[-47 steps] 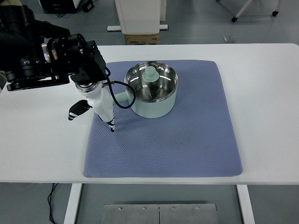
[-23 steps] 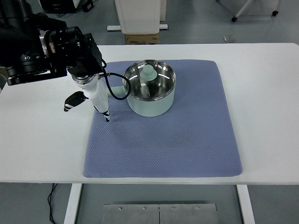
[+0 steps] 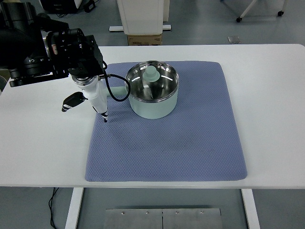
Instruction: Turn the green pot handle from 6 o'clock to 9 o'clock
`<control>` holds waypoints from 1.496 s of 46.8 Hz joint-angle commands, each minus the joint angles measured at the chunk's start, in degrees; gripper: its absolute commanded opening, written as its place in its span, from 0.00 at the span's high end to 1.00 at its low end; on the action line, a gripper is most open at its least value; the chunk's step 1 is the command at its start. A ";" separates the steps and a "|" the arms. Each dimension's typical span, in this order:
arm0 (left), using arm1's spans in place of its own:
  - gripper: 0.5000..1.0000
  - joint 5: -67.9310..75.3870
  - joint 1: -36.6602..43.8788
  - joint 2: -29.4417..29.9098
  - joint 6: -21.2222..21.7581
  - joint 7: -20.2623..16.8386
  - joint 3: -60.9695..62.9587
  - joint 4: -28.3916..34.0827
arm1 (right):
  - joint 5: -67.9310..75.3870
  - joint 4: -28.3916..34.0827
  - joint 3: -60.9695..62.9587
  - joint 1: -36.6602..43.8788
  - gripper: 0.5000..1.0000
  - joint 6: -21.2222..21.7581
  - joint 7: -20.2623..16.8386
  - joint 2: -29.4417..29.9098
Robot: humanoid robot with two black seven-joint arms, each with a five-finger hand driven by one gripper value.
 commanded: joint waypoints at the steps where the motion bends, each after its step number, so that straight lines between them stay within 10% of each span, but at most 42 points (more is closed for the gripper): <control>1: 0.00 1.08 0.09 -0.06 -0.08 0.00 0.19 0.10 | 0.00 0.00 0.00 0.00 0.00 0.00 0.00 0.00; 43: 0.00 2.22 0.53 0.03 -0.08 0.46 -0.25 1.07 | 0.00 0.00 0.00 0.00 0.00 0.00 0.00 0.00; 70: 0.00 -7.79 0.71 0.91 -3.59 0.00 -15.18 -10.00 | 0.00 0.00 0.00 0.00 0.00 0.00 0.00 0.00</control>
